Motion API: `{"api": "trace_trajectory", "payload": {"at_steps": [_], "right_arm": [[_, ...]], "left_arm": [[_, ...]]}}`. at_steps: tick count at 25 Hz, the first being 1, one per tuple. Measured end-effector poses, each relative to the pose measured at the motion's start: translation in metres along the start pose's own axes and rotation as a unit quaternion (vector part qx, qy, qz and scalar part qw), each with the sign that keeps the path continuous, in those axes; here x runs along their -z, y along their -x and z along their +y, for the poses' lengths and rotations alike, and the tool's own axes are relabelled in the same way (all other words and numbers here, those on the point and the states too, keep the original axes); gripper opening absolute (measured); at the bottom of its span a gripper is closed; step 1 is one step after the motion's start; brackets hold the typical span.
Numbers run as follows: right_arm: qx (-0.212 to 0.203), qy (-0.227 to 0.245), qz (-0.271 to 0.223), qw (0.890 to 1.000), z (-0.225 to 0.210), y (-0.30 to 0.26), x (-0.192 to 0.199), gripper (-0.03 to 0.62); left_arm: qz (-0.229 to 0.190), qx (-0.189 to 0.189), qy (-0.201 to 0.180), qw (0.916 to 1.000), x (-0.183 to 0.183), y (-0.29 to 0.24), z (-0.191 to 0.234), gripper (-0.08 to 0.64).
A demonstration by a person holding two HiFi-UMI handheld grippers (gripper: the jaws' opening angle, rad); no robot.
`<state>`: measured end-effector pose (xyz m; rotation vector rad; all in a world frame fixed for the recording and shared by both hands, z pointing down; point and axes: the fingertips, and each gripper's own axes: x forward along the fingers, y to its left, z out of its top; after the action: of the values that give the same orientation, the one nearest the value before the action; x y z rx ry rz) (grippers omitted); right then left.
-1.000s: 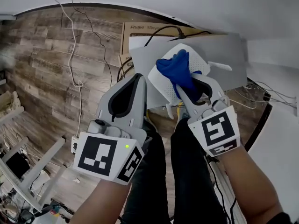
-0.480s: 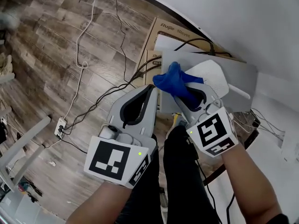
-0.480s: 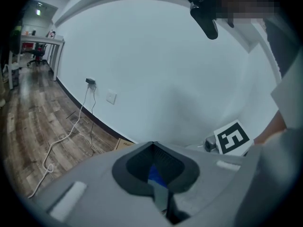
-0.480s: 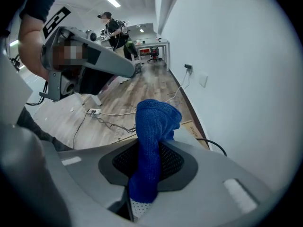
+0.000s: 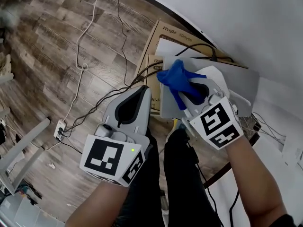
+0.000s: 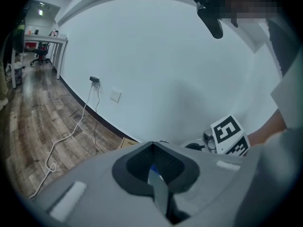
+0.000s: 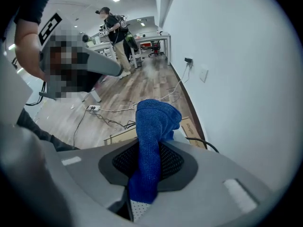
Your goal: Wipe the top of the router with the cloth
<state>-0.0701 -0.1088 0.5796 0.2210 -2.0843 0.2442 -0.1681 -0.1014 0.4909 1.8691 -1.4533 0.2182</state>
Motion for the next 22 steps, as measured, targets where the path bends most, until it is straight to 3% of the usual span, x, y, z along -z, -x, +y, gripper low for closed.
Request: {"api": "trace_trajectory", "payload": {"at_steps": [5, 10, 15, 22], "right_arm": [[0.064, -0.085, 0.001, 0.994, -0.051, 0.012, 0.023, 0.115], [0.129, -0.171, -0.008, 0.977, -0.086, 0.034, 0.051, 0.115], [0.158, -0.188, -0.022, 0.969, -0.087, 0.053, 0.073, 0.115], [0.167, -0.195, -0.031, 0.966, -0.069, 0.079, 0.109, 0.115]], "left_arm": [[0.005, 0.021, -0.018, 0.9996, -0.013, -0.024, -0.022, 0.000], [0.017, 0.040, -0.036, 0.9984, -0.019, -0.047, -0.046, 0.000], [0.028, 0.057, -0.053, 0.9966, -0.019, -0.063, -0.072, 0.000], [0.042, 0.068, -0.060, 0.9950, -0.006, -0.079, -0.102, 0.000]]}}
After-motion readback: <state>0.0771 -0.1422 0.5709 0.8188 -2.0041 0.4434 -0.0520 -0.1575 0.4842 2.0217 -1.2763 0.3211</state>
